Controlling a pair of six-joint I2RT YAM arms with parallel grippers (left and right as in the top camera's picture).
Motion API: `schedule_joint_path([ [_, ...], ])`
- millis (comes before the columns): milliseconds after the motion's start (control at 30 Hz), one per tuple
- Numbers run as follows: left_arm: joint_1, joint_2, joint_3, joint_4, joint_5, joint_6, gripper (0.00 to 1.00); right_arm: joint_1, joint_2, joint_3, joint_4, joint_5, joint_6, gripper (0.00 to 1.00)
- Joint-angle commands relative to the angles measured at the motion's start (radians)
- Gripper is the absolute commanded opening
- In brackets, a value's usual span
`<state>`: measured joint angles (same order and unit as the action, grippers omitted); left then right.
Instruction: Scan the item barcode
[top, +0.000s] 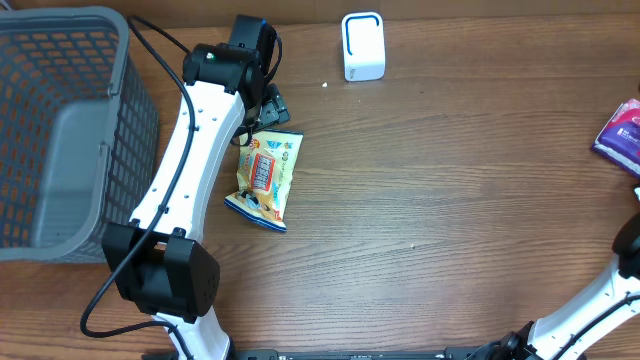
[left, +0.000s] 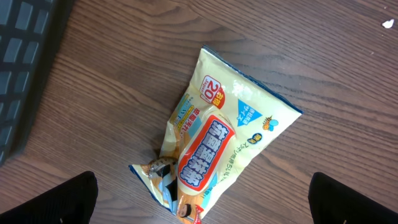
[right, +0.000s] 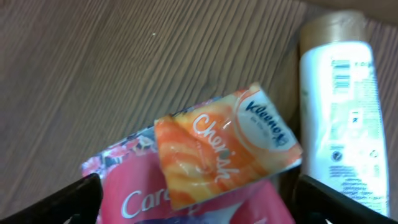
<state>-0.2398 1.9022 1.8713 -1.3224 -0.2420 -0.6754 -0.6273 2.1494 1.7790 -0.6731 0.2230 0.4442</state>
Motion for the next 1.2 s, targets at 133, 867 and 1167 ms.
schedule_joint_path([
  [133, 0.004, -0.006, -0.002, 0.000, 0.000, -0.013, 0.99, 0.003, -0.183, 0.008, 0.028, -0.015, 0.009, 1.00],
  [867, 0.003, -0.006, -0.024, -0.036, 0.187, -0.013, 0.99, 0.449, -0.437, 0.007, -0.377, -0.682, -0.006, 1.00],
  [1167, 0.004, -0.004, -0.365, 0.116, 0.222, 0.006, 0.94, 0.556, -0.437, 0.007, -0.370, -0.605, 0.002, 1.00],
])
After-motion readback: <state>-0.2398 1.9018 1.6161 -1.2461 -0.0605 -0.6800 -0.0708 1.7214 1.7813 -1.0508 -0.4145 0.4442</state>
